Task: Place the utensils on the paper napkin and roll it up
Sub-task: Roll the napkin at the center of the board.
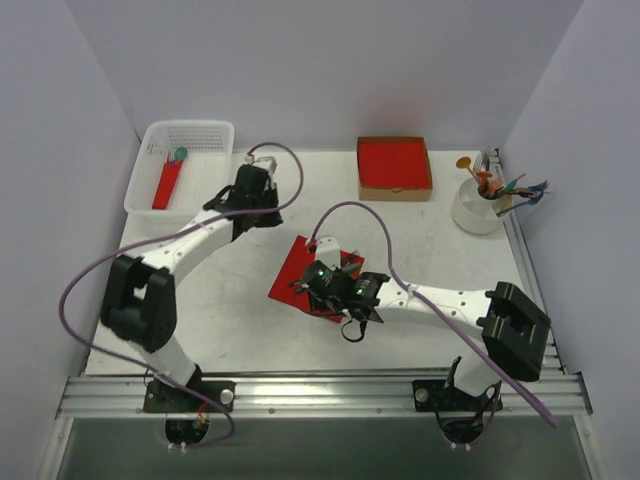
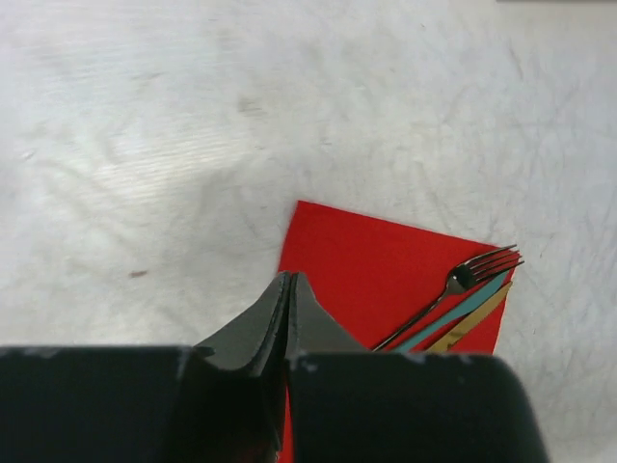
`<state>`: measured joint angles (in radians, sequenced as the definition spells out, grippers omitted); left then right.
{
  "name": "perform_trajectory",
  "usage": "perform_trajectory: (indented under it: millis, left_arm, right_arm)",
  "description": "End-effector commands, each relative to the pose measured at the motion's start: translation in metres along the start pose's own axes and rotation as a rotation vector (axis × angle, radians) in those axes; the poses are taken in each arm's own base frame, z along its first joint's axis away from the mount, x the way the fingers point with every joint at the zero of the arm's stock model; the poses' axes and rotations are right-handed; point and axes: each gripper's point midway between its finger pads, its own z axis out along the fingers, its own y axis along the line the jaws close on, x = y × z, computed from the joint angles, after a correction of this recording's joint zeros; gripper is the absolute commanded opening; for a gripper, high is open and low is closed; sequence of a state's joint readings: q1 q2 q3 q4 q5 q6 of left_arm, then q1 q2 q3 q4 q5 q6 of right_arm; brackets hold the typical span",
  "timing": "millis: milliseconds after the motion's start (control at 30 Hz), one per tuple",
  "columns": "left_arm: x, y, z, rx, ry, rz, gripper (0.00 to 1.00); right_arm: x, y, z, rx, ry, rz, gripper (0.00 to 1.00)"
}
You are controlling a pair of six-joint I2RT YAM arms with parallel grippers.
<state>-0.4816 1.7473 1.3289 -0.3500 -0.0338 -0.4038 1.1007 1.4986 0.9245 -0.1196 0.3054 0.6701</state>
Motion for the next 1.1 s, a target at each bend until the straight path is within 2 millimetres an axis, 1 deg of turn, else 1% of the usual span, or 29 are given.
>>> perform_trajectory:
  millis: [0,33,67,100,133,167,200,233,267,300,333,367,400,433,467,500,533,567,600,633,667,700,733,767,833,867,933,1067]
  left_arm:
    - [-0.023,0.029,-0.029,0.016,-0.131,-0.167,0.05]
    - [-0.028,0.032,-0.046,0.027,-0.182,-0.202,0.05]
    - [-0.017,0.051,-0.047,-0.007,-0.197,-0.231,0.05]
    - [-0.014,0.056,-0.052,-0.017,-0.216,-0.245,0.05]
    - [-0.020,0.057,-0.069,-0.009,-0.267,-0.262,0.05]
    - [-0.009,0.068,-0.070,-0.026,-0.271,-0.274,0.06]
    - [-0.009,0.070,-0.076,-0.027,-0.287,-0.277,0.06]
    - [-0.012,0.070,-0.088,-0.021,-0.319,-0.280,0.08]
    - [-0.010,0.078,-0.093,-0.041,-0.329,-0.290,0.09]
    - [0.001,0.083,-0.094,-0.055,-0.322,-0.291,0.12]
    - [0.000,0.084,-0.105,-0.053,-0.355,-0.298,0.14]
    - [0.000,0.088,-0.109,-0.061,-0.381,-0.302,0.16]
    - [0.008,0.092,-0.116,-0.066,-0.401,-0.310,0.19]
    - [0.012,0.094,-0.119,-0.064,-0.416,-0.318,0.20]
    - [0.008,0.092,-0.123,-0.047,-0.456,-0.318,0.22]
    - [0.015,0.096,-0.123,-0.051,-0.457,-0.318,0.23]
    - [0.016,0.099,-0.130,-0.053,-0.503,-0.313,0.24]
    - [0.019,0.102,-0.133,-0.064,-0.513,-0.313,0.24]
    - [0.018,0.105,-0.140,-0.068,-0.540,-0.308,0.27]
    - [0.024,0.109,-0.139,-0.084,-0.542,-0.305,0.29]
    - [0.025,0.110,-0.141,-0.084,-0.548,-0.302,0.29]
    - [0.024,0.109,-0.144,-0.082,-0.557,-0.300,0.29]
    - [0.026,0.109,-0.143,-0.077,-0.552,-0.295,0.29]
    - [0.027,0.109,-0.143,-0.078,-0.547,-0.292,0.29]
    - [0.028,0.110,-0.143,-0.083,-0.546,-0.287,0.30]
    - [0.029,0.110,-0.142,-0.083,-0.549,-0.282,0.30]
    - [0.030,0.111,-0.142,-0.088,-0.548,-0.277,0.30]
    - [0.029,0.111,-0.142,-0.088,-0.552,-0.268,0.30]
  right_arm:
    - [-0.016,0.022,0.011,-0.007,-0.023,-0.094,0.31]
    - [-0.017,0.028,0.015,-0.003,-0.022,-0.106,0.32]
    - [-0.018,0.037,0.023,0.005,-0.010,-0.122,0.33]
    - [-0.021,0.042,0.027,0.009,-0.011,-0.129,0.34]
    - [-0.019,0.049,0.030,0.005,-0.008,-0.144,0.35]
    - [-0.019,0.057,0.038,0.009,0.002,-0.155,0.37]
    - [-0.019,0.061,0.042,0.005,0.007,-0.159,0.37]
    - [-0.017,0.064,0.046,0.009,0.015,-0.164,0.39]
    - [-0.017,0.070,0.053,0.012,0.021,-0.171,0.39]
    - [-0.017,0.074,0.056,0.012,0.023,-0.176,0.40]
    - [-0.017,0.079,0.058,0.009,0.020,-0.189,0.44]
    - [-0.012,0.080,0.066,0.018,0.033,-0.204,0.45]
    - [-0.019,0.089,0.067,0.003,0.020,-0.202,0.45]
    - [-0.019,0.093,0.069,0.002,0.020,-0.208,0.46]
    - [-0.013,0.092,0.075,0.019,0.033,-0.230,0.46]
    - [-0.019,0.100,0.075,0.009,0.022,-0.227,0.47]
    - [-0.017,0.101,0.078,0.013,0.028,-0.234,0.48]
    - [-0.011,0.100,0.084,0.028,0.043,-0.246,0.49]
    - [-0.013,0.103,0.085,0.026,0.040,-0.248,0.49]
    - [-0.013,0.104,0.088,0.030,0.040,-0.248,0.49]
    - [-0.007,0.102,0.092,0.044,0.055,-0.260,0.48]
    - [-0.007,0.103,0.094,0.050,0.053,-0.266,0.48]
    - [-0.011,0.105,0.095,0.049,0.047,-0.267,0.46]
    - [-0.007,0.104,0.098,0.059,0.057,-0.277,0.45]
    - [-0.010,0.105,0.100,0.068,0.049,-0.286,0.42]
    - [-0.007,0.103,0.103,0.080,0.060,-0.299,0.42]
    - [-0.008,0.100,0.105,0.102,0.056,-0.312,0.42]
    - [-0.004,0.097,0.110,0.127,0.071,-0.333,0.41]
